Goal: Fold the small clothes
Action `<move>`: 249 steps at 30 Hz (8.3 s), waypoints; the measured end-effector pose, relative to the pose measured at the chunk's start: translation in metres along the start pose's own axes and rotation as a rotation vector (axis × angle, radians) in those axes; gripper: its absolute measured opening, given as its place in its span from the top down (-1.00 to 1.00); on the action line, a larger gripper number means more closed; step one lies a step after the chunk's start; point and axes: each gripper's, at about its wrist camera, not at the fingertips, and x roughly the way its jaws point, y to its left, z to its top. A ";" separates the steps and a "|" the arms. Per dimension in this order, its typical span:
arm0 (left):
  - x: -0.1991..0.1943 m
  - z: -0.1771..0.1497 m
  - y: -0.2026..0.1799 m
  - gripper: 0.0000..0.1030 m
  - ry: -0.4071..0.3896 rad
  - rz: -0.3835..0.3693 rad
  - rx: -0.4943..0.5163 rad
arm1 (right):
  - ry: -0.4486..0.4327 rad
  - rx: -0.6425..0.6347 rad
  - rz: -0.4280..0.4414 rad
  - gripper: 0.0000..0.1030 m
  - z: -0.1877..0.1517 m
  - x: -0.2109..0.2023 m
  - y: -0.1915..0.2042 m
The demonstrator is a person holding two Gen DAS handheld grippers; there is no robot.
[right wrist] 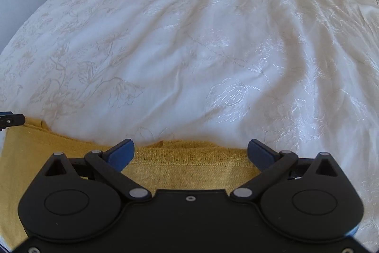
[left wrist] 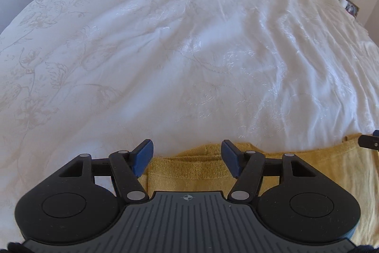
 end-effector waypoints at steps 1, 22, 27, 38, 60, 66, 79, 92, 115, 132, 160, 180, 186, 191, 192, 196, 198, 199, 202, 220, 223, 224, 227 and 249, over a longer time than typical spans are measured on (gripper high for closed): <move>-0.005 -0.003 0.000 -0.22 0.001 -0.001 0.000 | -0.002 0.011 0.015 -0.99 -0.004 -0.005 -0.001; -0.051 -0.157 -0.030 -0.72 0.203 0.059 0.139 | 0.193 -0.204 -0.019 -0.99 -0.135 -0.048 0.049; -0.049 -0.165 -0.003 -0.93 0.242 0.060 0.051 | 0.210 -0.154 -0.067 -0.99 -0.149 -0.058 0.015; -0.073 -0.171 -0.010 -0.93 0.240 0.060 -0.034 | 0.168 0.224 0.081 -0.99 -0.143 -0.078 -0.067; -0.036 -0.090 -0.106 -0.93 0.170 -0.012 -0.032 | 0.204 0.374 0.450 -1.00 -0.106 -0.028 -0.112; -0.003 -0.079 -0.116 -0.93 0.210 0.002 -0.028 | 0.190 0.418 0.554 -1.00 -0.105 -0.016 -0.121; 0.025 -0.081 -0.120 -1.00 0.251 0.047 -0.012 | 0.183 0.391 0.634 -1.00 -0.102 -0.004 -0.118; 0.033 -0.074 -0.125 -1.00 0.276 0.049 -0.006 | 0.236 0.445 0.619 0.21 -0.115 -0.005 -0.121; -0.085 -0.105 -0.003 -0.93 0.182 0.004 -0.110 | 0.214 0.254 0.388 0.53 -0.049 -0.070 0.026; -0.107 -0.144 0.092 -0.93 0.230 -0.017 -0.148 | 0.273 0.091 0.427 0.55 -0.048 -0.032 0.205; -0.108 -0.097 0.092 -0.93 0.171 -0.095 -0.064 | 0.169 0.028 0.297 -0.06 -0.087 -0.069 0.197; -0.032 -0.065 -0.006 -0.93 0.080 -0.021 0.141 | 0.241 0.063 0.131 -0.20 -0.129 -0.043 0.141; -0.016 -0.034 0.041 -0.93 0.068 0.113 -0.007 | 0.240 0.080 0.146 -0.23 -0.132 -0.045 0.138; -0.021 -0.037 0.073 -0.93 0.099 0.139 -0.085 | 0.235 0.102 0.162 -0.32 -0.133 -0.048 0.129; -0.026 -0.040 0.077 -0.93 0.099 0.122 -0.105 | 0.233 0.109 0.165 -0.32 -0.131 -0.049 0.128; -0.044 -0.048 0.075 -0.93 0.075 0.063 -0.125 | 0.213 0.113 0.167 -0.41 -0.128 -0.056 0.126; -0.048 -0.045 0.061 -0.94 0.054 0.028 -0.098 | 0.205 0.112 0.167 -0.45 -0.126 -0.059 0.125; -0.048 -0.042 0.052 -0.94 0.046 0.005 -0.077 | 0.206 0.111 0.166 -0.46 -0.126 -0.059 0.124; -0.042 -0.034 0.029 -0.94 0.038 -0.052 -0.020 | 0.209 0.105 0.157 -0.47 -0.124 -0.058 0.124; -0.005 -0.031 0.091 -0.95 0.089 0.144 -0.076 | 0.160 0.115 0.180 -0.62 -0.109 -0.060 0.114; -0.020 -0.047 0.103 -0.95 0.126 -0.016 -0.166 | 0.146 0.102 0.195 -0.63 -0.098 -0.057 0.110; -0.025 -0.053 0.103 -0.95 0.133 -0.049 -0.184 | 0.144 0.098 0.201 -0.63 -0.094 -0.055 0.108; -0.044 -0.080 0.095 -0.96 0.158 -0.138 -0.221 | 0.144 0.112 0.244 -0.73 -0.082 -0.049 0.102; -0.009 -0.123 0.029 -0.99 0.273 -0.331 -0.183 | 0.271 0.210 0.538 -0.92 -0.046 0.039 0.101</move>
